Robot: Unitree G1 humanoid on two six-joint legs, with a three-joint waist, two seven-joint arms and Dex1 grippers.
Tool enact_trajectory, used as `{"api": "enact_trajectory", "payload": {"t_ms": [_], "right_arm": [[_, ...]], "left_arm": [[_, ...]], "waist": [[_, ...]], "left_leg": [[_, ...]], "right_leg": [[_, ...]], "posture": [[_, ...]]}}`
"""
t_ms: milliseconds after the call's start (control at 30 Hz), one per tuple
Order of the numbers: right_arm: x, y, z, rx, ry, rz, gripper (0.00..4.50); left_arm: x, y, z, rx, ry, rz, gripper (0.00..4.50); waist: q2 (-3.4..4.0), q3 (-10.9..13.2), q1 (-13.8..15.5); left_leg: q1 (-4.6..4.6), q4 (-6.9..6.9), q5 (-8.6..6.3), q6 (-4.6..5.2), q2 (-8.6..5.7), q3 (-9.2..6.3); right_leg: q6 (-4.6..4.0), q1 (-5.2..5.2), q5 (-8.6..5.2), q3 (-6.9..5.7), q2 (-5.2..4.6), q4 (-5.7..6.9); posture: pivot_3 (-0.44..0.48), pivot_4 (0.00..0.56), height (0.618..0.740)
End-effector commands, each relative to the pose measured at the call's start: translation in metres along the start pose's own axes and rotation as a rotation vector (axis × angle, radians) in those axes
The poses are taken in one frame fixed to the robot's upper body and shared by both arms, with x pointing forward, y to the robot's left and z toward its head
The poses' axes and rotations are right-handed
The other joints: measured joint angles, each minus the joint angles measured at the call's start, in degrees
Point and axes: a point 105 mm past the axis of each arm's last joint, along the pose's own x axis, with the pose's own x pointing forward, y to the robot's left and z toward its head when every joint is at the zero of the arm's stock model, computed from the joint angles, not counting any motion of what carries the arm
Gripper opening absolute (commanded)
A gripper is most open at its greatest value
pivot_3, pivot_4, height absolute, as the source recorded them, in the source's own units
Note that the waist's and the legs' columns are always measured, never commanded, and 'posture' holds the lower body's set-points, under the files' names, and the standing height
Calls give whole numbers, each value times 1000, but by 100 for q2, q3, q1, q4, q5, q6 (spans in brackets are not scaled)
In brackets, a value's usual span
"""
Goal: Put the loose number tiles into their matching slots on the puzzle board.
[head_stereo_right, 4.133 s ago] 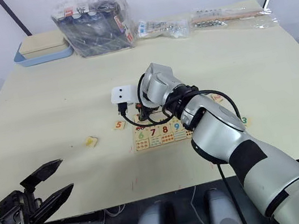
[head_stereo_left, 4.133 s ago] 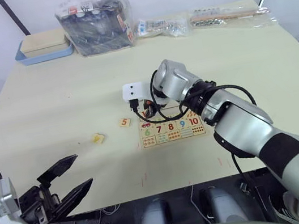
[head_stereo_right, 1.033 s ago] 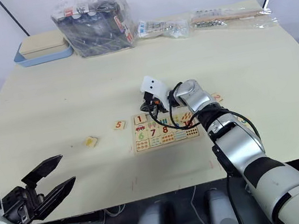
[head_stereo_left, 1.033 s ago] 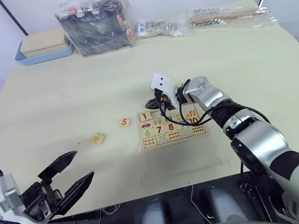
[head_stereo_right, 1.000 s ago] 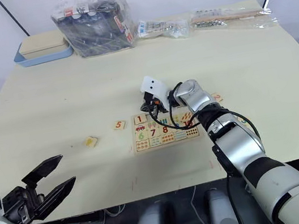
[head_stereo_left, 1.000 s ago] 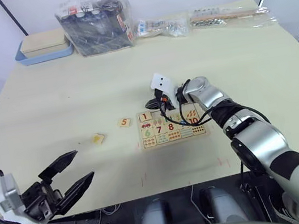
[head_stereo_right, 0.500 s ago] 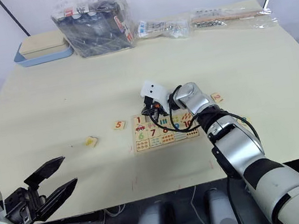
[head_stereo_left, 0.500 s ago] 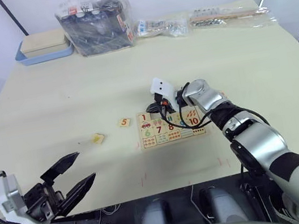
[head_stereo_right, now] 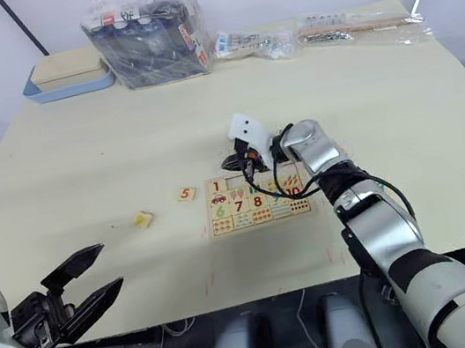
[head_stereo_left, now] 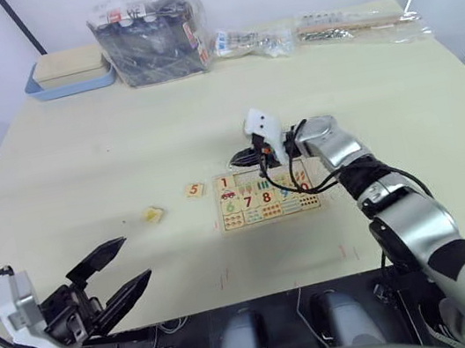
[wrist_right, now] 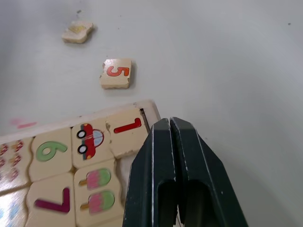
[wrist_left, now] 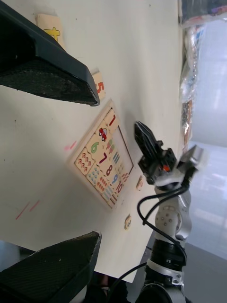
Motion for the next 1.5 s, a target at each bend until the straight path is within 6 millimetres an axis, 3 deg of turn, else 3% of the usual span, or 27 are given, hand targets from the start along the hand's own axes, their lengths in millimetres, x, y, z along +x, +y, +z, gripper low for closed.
{"api": "enact_trajectory", "payload": {"t_ms": [33,100,200,433,533,633,767,800,1167,1500], "right_arm": [[-26,11,19,-113,-118,1,43],[-43,16,24,-176,-197,-72,43],[-66,31,30,-132,-305,-63,43],[-122,58,7,13,-325,-186,43],[-135,64,-5,50,-312,-252,854],[-152,72,-24,81,-275,-314,2137],[-178,84,-45,123,-238,-400,4303],[-185,86,-48,132,-234,-422,4411],[-262,122,-83,202,-113,-639,4411],[-292,139,-102,248,-49,-705,4411]], "left_arm": [[0,-1,3,37,1,7,4500],[-1,1,1,32,8,23,4500],[-4,4,-4,22,26,53,4500],[-6,12,-19,-13,52,149,4500],[-7,13,-22,-24,54,163,4500],[-8,12,-25,-32,58,167,4500],[-10,13,-28,-38,64,170,4500],[-10,13,-29,-38,65,170,4500],[-22,17,-34,-41,80,193,4500],[-26,26,-32,-29,90,183,4500]], "waist": [[-6,-4,7],[-15,-9,19],[-19,-11,2],[-26,-17,139],[-27,-18,150],[-29,-19,171],[-30,-19,195],[-30,-19,200],[-33,-22,246],[-37,-27,300]], "left_leg": [[0,0,-5,9,0,0],[0,-1,-10,17,0,0],[1,1,-11,20,0,0],[10,4,-13,23,2,-2],[9,6,-13,23,2,0],[12,6,-13,23,6,-3],[8,6,-13,25,2,1],[8,7,-13,25,2,1],[12,8,-13,25,6,2],[14,10,-13,25,9,3]], "right_leg": [[0,0,0,0,0,0],[1,0,0,0,-1,0],[1,0,0,1,0,1],[0,9,-1,0,1,-5],[0,7,-1,3,0,-4],[0,4,-2,2,2,-3],[1,3,-3,3,2,-6],[1,4,-3,4,2,-6],[22,5,-16,5,5,-6],[27,5,-19,8,5,-5]], "posture": [[0,150,740],[0,150,740],[0,150,740],[0,150,740],[0,150,740],[0,150,740],[0,150,740],[0,150,740],[0,150,740],[0,150,740]]}}
